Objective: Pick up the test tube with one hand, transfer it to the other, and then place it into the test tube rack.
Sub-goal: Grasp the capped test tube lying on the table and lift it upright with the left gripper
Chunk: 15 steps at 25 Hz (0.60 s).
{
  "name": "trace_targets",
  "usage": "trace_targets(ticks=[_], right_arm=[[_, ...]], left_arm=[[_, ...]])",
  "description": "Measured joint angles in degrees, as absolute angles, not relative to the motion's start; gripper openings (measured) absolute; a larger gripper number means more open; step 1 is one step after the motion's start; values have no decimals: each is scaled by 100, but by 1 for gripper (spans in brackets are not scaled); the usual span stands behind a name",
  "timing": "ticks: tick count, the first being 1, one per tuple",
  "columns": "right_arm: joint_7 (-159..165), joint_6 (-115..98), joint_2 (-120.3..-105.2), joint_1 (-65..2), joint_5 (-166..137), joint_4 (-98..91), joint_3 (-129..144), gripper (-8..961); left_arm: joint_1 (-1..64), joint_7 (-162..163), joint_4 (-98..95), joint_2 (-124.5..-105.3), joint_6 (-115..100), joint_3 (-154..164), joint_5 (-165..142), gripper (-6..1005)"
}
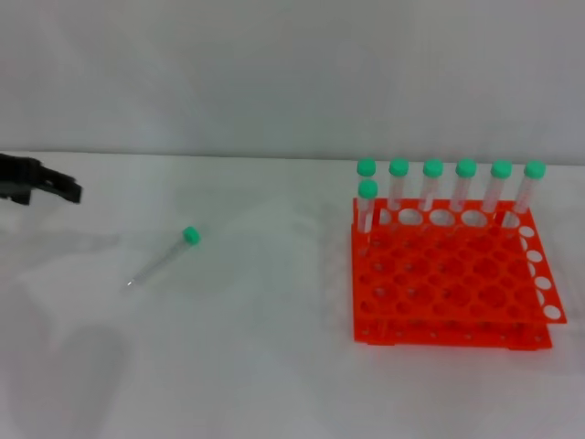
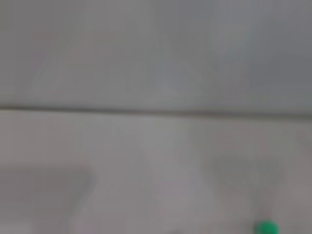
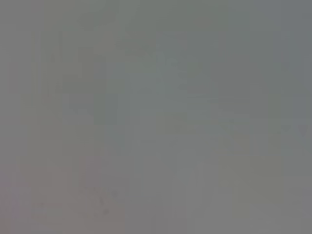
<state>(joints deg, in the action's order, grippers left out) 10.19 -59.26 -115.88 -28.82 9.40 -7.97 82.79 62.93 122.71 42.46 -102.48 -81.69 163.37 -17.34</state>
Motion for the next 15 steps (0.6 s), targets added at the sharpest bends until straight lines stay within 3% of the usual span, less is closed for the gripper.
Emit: trace_targets(ticks=[6, 15], right_arm=[[1023, -5924, -11592, -2865, 940, -794, 8279, 840], [1021, -5923, -11582, -2838, 950, -764, 8279, 840]], left_arm=[[6845, 11736, 3775, -10525, -7891, 16325, -2882, 872], [6953, 10705, 3533, -10926, -7116, 16317, -3386, 871]])
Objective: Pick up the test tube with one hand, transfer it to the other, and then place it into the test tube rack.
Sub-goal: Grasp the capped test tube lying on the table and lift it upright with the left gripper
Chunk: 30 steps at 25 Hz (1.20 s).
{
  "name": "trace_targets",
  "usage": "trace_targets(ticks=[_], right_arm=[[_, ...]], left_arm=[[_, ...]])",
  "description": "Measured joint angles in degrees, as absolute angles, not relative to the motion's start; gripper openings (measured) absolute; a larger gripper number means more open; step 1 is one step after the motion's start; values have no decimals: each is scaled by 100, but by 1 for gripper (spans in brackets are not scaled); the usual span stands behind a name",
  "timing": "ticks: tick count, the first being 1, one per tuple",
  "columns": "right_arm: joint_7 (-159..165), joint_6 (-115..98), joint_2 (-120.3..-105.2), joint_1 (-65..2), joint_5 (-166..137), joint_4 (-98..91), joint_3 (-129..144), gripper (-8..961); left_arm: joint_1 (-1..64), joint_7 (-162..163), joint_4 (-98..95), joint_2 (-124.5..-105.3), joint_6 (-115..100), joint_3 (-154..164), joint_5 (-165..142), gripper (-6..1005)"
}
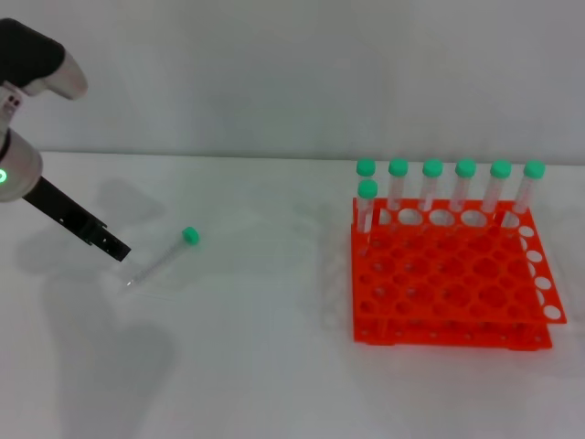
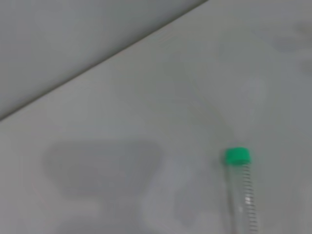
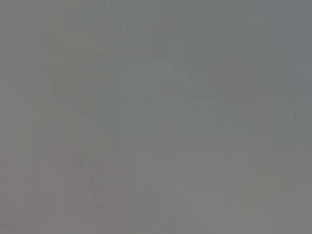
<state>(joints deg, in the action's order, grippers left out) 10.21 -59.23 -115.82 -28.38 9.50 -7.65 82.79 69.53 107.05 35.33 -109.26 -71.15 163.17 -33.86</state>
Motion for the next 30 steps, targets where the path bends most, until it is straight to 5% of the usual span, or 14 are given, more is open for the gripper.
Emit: trace_targets(ticks=[19, 30], right_arm=[[1006, -5813, -11526, -2892, 1083, -774, 8119, 839], [1001, -5774, -11550, -2896, 1082, -805, 8029, 837]], left_arm=[[6795, 10612, 3092, -11249, -6501, 16312, -3419, 870], [6731, 10650, 2999, -11320, -6237, 16312, -3463, 754]])
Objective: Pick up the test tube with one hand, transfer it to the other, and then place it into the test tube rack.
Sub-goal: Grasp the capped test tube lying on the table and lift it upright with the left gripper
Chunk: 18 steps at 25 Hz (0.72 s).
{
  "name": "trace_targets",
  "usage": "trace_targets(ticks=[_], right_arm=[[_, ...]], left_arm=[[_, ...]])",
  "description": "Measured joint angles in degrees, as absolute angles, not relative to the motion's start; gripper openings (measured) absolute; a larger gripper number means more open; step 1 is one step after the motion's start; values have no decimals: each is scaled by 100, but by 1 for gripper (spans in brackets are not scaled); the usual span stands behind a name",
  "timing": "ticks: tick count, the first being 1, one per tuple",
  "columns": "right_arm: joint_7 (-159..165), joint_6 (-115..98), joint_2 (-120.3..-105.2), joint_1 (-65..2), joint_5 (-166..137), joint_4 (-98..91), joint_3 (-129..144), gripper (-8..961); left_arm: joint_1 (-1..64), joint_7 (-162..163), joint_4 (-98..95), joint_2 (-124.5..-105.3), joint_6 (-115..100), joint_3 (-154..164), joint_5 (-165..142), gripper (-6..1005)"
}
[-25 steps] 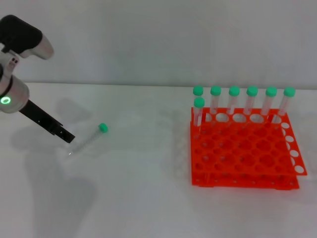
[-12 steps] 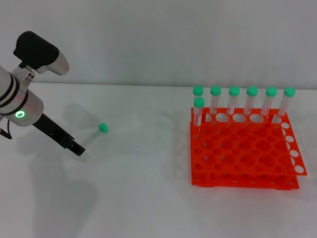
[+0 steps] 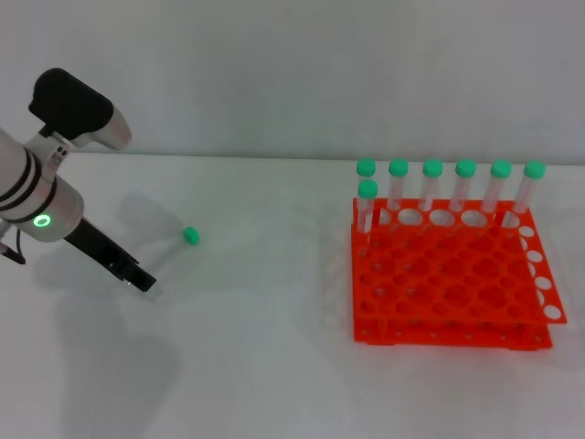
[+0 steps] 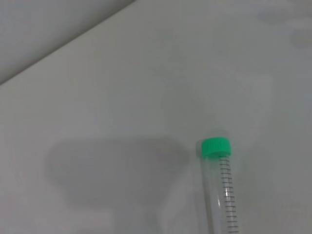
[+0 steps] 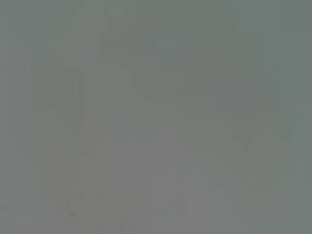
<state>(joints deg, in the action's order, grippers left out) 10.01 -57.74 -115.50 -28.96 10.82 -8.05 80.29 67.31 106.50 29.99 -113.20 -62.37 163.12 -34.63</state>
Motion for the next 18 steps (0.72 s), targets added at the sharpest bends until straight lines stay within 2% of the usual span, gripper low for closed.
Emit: trace_targets(ticks=[13, 18], right_arm=[[1002, -5782, -11570, -2901, 1081, -809, 8024, 835], [1001, -5780, -11576, -2900, 1081, -809, 8024, 834]], left_arm=[[6664, 10664, 2893, -11354, -6003, 16303, -3423, 749], [6662, 10659, 2848, -11368, -5862, 16303, -3473, 610]])
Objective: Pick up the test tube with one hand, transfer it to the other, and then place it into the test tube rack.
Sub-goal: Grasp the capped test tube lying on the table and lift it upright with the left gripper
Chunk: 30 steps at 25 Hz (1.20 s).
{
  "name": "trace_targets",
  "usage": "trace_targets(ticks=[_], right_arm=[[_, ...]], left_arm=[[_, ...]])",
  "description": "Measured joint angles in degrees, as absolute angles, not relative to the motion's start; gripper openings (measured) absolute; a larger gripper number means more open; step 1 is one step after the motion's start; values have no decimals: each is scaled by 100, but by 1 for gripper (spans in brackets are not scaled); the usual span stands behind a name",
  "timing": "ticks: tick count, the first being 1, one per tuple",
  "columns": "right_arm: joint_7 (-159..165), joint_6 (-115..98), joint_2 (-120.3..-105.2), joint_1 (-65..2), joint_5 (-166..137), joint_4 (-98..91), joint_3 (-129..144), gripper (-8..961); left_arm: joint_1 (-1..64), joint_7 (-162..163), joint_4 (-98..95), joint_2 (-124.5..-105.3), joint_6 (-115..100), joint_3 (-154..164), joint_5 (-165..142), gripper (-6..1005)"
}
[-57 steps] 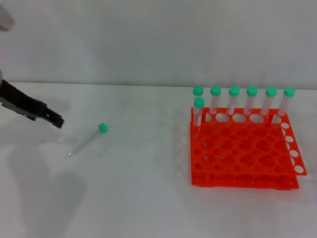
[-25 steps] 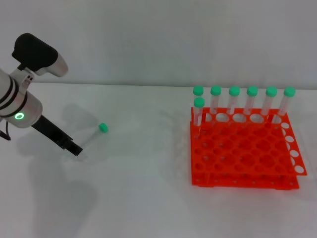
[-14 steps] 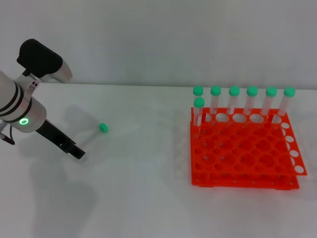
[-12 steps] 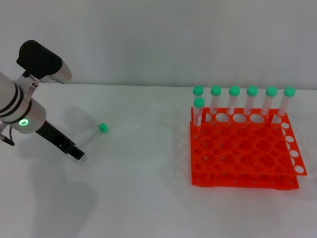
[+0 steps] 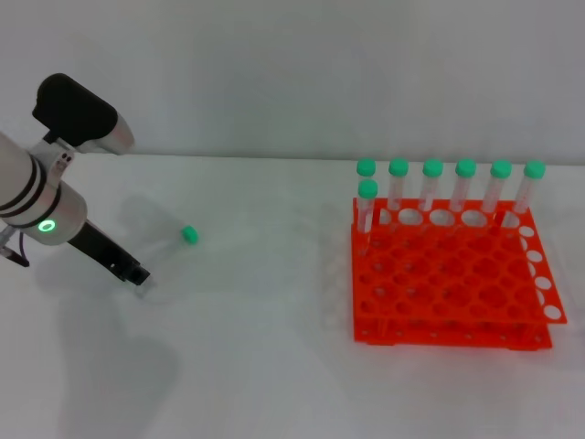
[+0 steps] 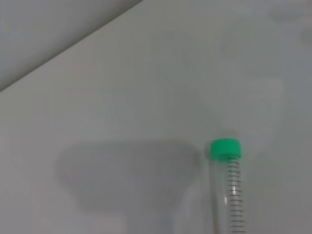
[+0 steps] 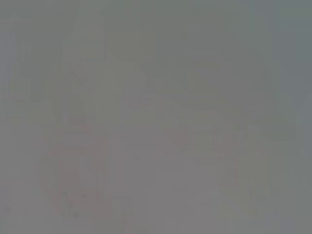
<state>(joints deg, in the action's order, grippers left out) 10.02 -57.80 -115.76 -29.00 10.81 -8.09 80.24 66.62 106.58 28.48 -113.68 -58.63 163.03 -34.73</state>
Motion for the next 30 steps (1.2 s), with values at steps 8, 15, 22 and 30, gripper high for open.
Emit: trace_targets(ticks=[8, 15, 22, 30], right_arm=[[1002, -5774, -11574, -2901, 1081, -809, 8024, 832], [1009, -5780, -11574, -2900, 1081, -808, 8024, 830], [1024, -5802, -11575, -2900, 1081, -813, 8024, 829], [1058, -5792, -11584, -2900, 1082, -818, 8024, 827]], left_arm=[[6657, 10656, 2714, -11373, -5733, 16303, -3491, 341], [6646, 10671, 2691, -11373, -5731, 16304, -3595, 253], [6678, 10686, 2662, -11372, -5702, 16305, -3639, 221], [6710, 10205, 2657, -11418, -4964, 16304, -2058, 193]])
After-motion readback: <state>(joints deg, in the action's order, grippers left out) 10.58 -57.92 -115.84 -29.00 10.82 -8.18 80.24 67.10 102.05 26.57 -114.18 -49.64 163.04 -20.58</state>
